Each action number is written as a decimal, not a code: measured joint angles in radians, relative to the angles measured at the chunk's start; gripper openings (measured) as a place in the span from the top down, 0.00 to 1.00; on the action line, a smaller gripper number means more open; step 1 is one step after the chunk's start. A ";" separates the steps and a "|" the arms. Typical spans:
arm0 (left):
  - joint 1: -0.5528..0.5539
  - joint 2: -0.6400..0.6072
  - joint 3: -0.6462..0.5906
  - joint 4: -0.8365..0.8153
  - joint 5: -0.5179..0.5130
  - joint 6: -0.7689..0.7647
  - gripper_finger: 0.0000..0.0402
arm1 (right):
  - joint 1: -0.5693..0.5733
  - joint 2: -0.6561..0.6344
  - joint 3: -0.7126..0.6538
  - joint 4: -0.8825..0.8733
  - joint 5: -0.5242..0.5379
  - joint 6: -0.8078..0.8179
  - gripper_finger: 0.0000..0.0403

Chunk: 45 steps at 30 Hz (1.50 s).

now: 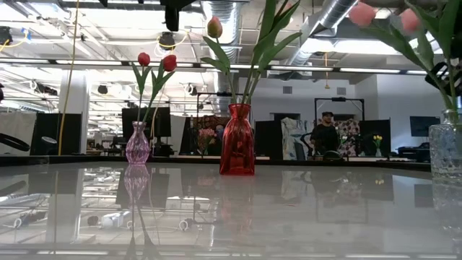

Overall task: Sort flowers into vase by color
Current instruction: Return to Home Position

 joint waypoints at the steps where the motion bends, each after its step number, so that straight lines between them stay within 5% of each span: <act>1: 0.000 0.000 0.000 0.000 0.000 0.000 1.00 | 0.017 0.000 0.001 -0.002 0.036 -0.003 0.96; 13: 0.000 0.000 0.000 0.001 0.002 -0.001 1.00 | 0.120 0.001 0.004 0.019 0.370 -0.128 0.96; 24: 0.000 0.000 0.000 -0.024 0.014 0.070 1.00 | 0.184 0.001 -0.105 0.255 0.267 -0.277 0.95; 35: 0.000 0.007 0.000 -0.028 0.026 0.090 1.00 | 0.245 0.000 -0.143 0.261 0.152 -0.214 0.96; 45: 0.000 0.007 0.000 -0.036 0.026 0.071 1.00 | 0.253 0.000 -0.124 0.247 0.139 -0.439 0.96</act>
